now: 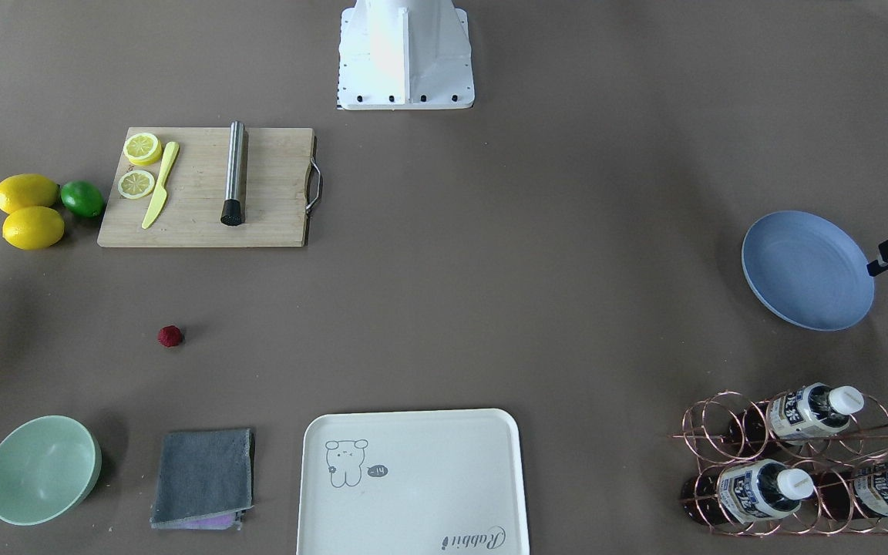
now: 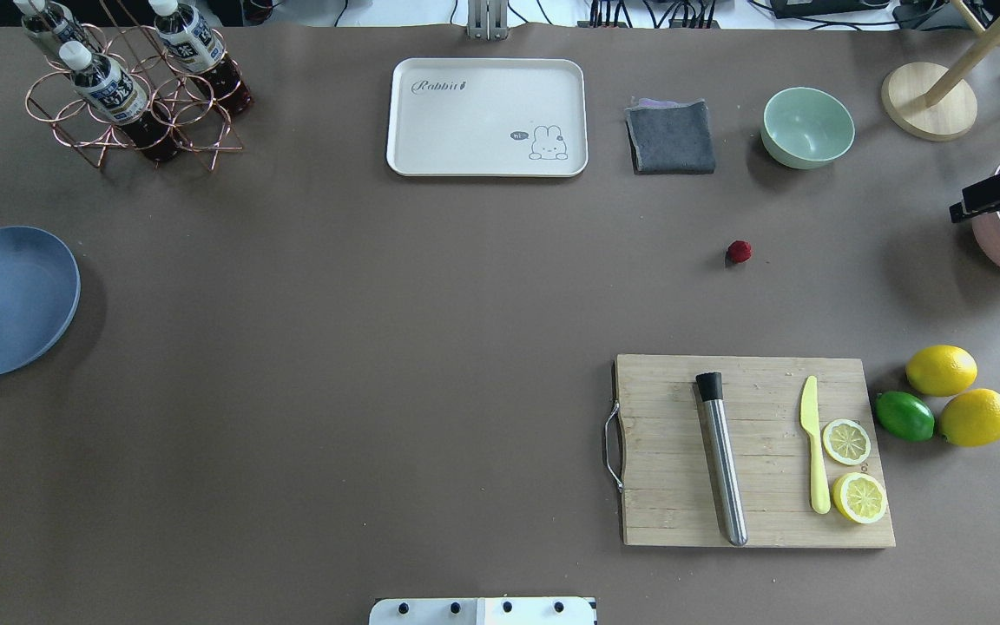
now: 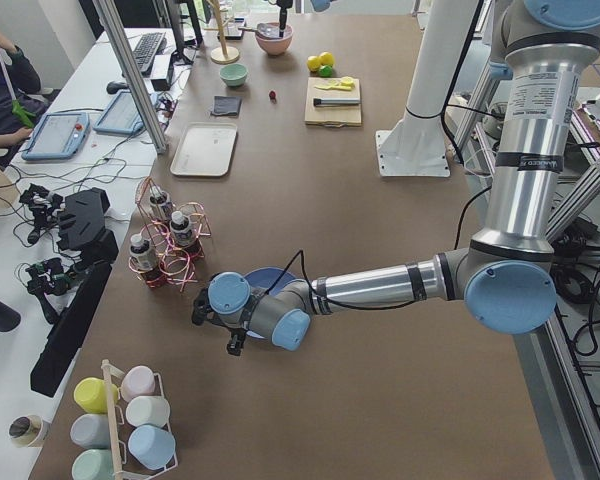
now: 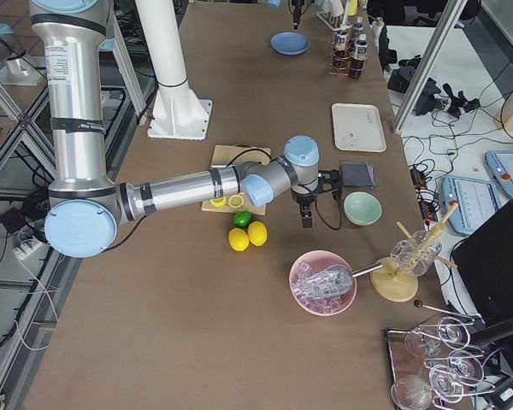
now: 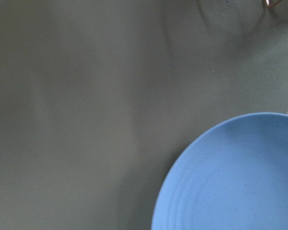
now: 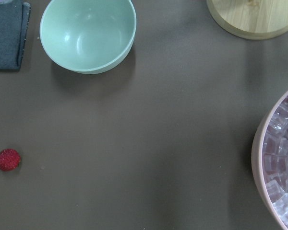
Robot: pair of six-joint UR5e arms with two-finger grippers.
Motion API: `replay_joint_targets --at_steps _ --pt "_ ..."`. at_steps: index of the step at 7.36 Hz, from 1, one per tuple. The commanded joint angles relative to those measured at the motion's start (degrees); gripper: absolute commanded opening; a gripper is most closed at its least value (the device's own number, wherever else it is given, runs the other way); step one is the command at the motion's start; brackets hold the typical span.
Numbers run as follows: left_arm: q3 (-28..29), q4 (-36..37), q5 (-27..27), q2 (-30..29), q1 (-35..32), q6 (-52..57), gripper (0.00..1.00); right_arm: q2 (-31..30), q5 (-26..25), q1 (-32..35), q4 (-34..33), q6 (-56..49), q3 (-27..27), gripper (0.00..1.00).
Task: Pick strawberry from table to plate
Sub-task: 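Push the blue plate inward with the left gripper while the right gripper approaches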
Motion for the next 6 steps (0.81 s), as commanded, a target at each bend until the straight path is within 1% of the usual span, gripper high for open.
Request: replay_joint_targets --at_steps 1,2,3,5,6 --pt "1.2 -3.1 0.0 0.6 2.3 -1.3 0.8 -0.1 0.0 -0.2 0.0 0.1 0.1 0.99" --pt "1.5 -3.1 0.0 0.5 2.5 -1.3 0.73 -0.1 -0.1 -0.2 0.0 0.1 0.1 0.98" --pt "1.6 -3.1 0.2 0.5 3.0 -1.2 0.7 -0.1 -0.1 -0.2 0.0 0.1 0.1 0.99" --pt "1.9 -3.1 1.1 0.5 3.3 -1.1 0.67 -0.1 -0.8 -0.3 0.0 0.0 0.0 0.99" --pt "2.1 -3.1 1.1 0.5 3.4 -1.0 0.62 -0.1 -0.8 -0.3 0.0 0.0 -0.1 0.99"
